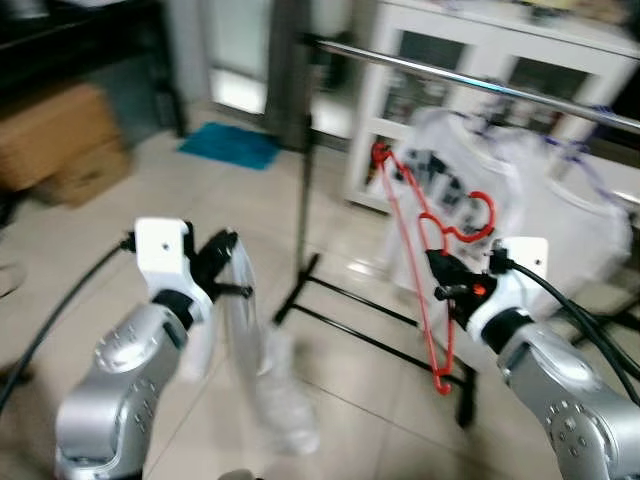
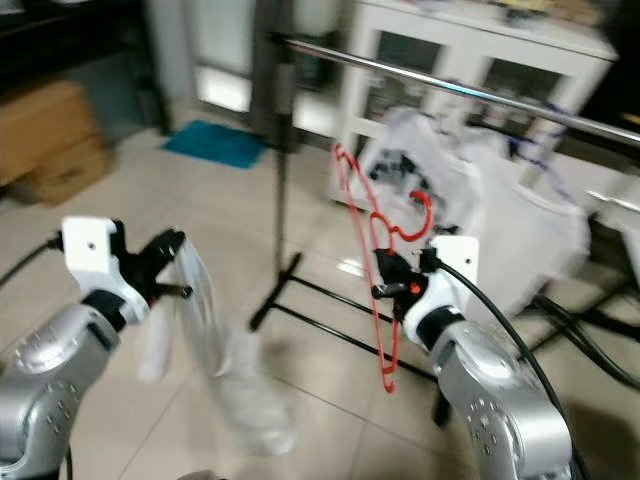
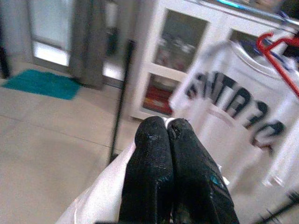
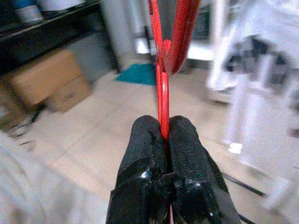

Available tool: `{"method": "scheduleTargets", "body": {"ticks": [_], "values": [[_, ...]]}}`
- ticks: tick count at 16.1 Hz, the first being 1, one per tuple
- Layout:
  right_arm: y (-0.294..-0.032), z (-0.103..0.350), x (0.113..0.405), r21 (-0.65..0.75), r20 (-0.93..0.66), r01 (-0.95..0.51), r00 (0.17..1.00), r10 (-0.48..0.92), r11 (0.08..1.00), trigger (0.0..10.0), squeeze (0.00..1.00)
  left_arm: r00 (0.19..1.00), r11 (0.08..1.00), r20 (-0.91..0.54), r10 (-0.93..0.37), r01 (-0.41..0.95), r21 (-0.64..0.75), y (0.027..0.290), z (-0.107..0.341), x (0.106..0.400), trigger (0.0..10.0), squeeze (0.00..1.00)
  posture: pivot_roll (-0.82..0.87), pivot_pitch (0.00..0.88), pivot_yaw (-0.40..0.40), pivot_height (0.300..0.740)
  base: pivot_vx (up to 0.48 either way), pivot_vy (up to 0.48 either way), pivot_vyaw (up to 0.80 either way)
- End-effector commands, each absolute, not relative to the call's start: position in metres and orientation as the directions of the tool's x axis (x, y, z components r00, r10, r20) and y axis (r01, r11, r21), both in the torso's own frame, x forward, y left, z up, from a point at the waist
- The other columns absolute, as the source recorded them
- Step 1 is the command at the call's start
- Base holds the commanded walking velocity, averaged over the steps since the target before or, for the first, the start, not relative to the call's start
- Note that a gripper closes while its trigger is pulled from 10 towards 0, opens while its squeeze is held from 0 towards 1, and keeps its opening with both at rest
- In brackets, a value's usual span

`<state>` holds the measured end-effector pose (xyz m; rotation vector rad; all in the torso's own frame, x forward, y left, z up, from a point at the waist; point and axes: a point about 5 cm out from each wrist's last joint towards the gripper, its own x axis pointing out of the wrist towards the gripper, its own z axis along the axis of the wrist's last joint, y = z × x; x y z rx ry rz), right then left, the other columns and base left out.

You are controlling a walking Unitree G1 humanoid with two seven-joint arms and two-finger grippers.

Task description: Hang hanger

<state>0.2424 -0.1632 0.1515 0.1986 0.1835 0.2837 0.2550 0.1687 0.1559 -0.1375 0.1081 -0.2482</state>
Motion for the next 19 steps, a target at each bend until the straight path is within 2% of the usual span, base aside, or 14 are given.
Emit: {"method": "scheduleTargets", "body": {"ticks": [1,3,6,8,10,14,15,16,19], "values": [[-0.164,0.159,0.241,0.206,-0.12,-0.244,0.955,0.272,0.948,10.0,0.0,0.966,0.962,-0.064,-0.25,0.24,-0.131,0.164,0.161,0.254,10.0,0.0,0.08,0.0,-0.081,0.74,0.0,0.0,-0.8],[-0.162,0.167,0.241,0.223,-0.077,-0.239,0.962,0.262,0.945,10.0,0.0,0.973,0.969,-0.063,-0.221,0.212,-0.128,0.165,0.161,0.256,10.0,0.0,0.08,0.0,-0.069,0.74,0.0,0.0,-0.8],[-0.159,0.175,0.232,0.158,-0.055,-0.27,0.958,0.281,0.95,10.0,0.0,0.971,0.969,-0.055,-0.231,0.225,-0.099,0.167,0.165,0.256,10.0,0.0,0.09,0.0,-0.055,0.74,0.0,0.0,-0.8],[-0.168,0.189,0.235,0.148,0.082,-0.199,0.979,0.188,0.969,10.0,0.0,0.973,0.971,-0.053,-0.224,0.218,-0.095,0.169,0.165,0.256,10.0,0.0,0.09,0.0,-0.051,0.74,0.0,0.0,-0.8],[-0.169,0.196,0.237,0.106,0.153,-0.134,0.981,0.117,0.985,10.0,0.0,0.973,0.971,-0.053,-0.224,0.219,-0.096,0.168,0.167,0.254,10.0,0.0,0.1,0.0,-0.054,0.74,0.0,0.0,-0.8],[-0.163,0.199,0.239,0.097,0.186,-0.138,0.975,0.118,0.986,10.0,0.0,0.972,0.971,-0.062,-0.226,0.22,-0.093,0.167,0.166,0.251,10.0,0.0,0.1,0.0,-0.043,0.74,0.0,0.0,-0.8],[-0.162,0.2,0.239,0.105,0.189,-0.144,0.974,0.122,0.984,10.0,0.03,0.971,0.97,-0.061,-0.23,0.223,-0.095,0.166,0.166,0.252,10.0,0.0,0.1,0.0,-0.038,0.74,0.0,0.0,-0.8],[-0.16,0.198,0.238,0.122,0.18,-0.165,0.973,0.142,0.979,10.0,0.1,0.969,0.968,-0.063,-0.238,0.232,-0.097,0.164,0.165,0.253,10.0,0.0,0.08,0.0,-0.032,0.74,0.0,0.0,-0.8],[-0.161,0.195,0.236,0.122,0.166,-0.162,0.976,0.141,0.979,10.0,0.16,0.964,0.963,-0.063,-0.257,0.25,-0.101,0.159,0.165,0.254,10.0,0.0,0.07,0.0,-0.032,0.74,0.0,0.0,-0.8]]}}
